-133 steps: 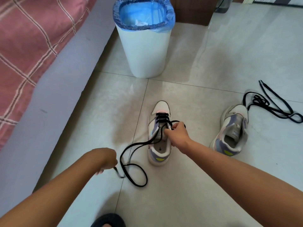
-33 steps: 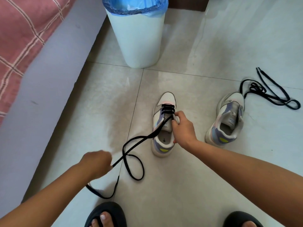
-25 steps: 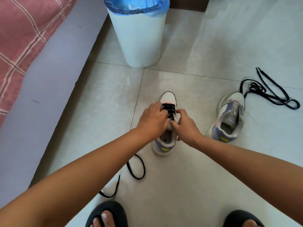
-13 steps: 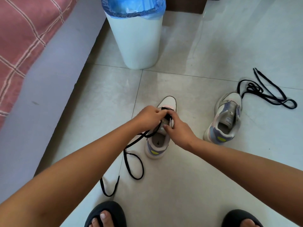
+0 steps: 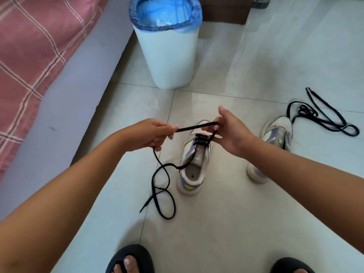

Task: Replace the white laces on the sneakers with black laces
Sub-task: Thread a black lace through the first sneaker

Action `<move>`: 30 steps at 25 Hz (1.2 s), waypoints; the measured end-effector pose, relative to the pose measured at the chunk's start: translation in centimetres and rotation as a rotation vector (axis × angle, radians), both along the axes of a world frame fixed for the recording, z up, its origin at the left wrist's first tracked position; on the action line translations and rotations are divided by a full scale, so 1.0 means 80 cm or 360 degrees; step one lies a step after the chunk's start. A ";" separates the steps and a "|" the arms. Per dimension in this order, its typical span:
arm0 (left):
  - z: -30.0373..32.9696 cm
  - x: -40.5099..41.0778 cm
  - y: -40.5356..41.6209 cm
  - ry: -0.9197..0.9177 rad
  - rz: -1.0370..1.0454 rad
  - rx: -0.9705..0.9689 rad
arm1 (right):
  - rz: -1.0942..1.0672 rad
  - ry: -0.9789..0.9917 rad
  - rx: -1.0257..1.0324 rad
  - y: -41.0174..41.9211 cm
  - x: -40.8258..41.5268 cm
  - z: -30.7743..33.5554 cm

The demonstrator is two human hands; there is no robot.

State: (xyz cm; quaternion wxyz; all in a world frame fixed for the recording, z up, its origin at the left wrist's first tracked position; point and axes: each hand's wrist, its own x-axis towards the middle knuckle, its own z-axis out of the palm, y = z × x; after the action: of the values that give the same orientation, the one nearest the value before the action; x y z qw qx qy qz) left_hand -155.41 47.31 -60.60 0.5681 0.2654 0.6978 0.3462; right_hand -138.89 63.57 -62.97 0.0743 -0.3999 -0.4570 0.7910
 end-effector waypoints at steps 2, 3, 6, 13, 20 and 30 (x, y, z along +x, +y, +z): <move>0.003 -0.013 -0.021 -0.0063 0.0077 -0.0036 | -0.0280 -0.0271 0.0002 0.025 0.011 -0.013; 0.006 -0.019 -0.031 -0.0132 0.0130 -0.0026 | -0.0258 -0.0491 0.0074 0.038 0.020 -0.020; 0.022 -0.023 -0.045 -0.0320 0.0138 0.0041 | 0.0417 -0.1076 0.0637 0.047 0.035 -0.019; 0.053 0.071 0.040 -0.0090 -0.0525 0.0045 | 0.1198 -0.0171 0.0724 -0.031 -0.018 0.079; 0.033 0.079 0.036 -0.0148 -0.0527 0.0009 | 0.1316 -0.0341 0.0457 0.029 0.071 0.069; -0.002 0.037 0.008 0.0325 -0.0303 -0.0239 | 0.1916 -0.1110 0.1211 0.068 0.117 0.037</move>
State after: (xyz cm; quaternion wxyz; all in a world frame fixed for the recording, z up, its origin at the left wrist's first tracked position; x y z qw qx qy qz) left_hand -152.47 47.96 -60.74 0.5428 0.3210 0.7474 0.2088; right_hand -129.52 68.98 -60.02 -0.3821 -0.2559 -0.8306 0.3139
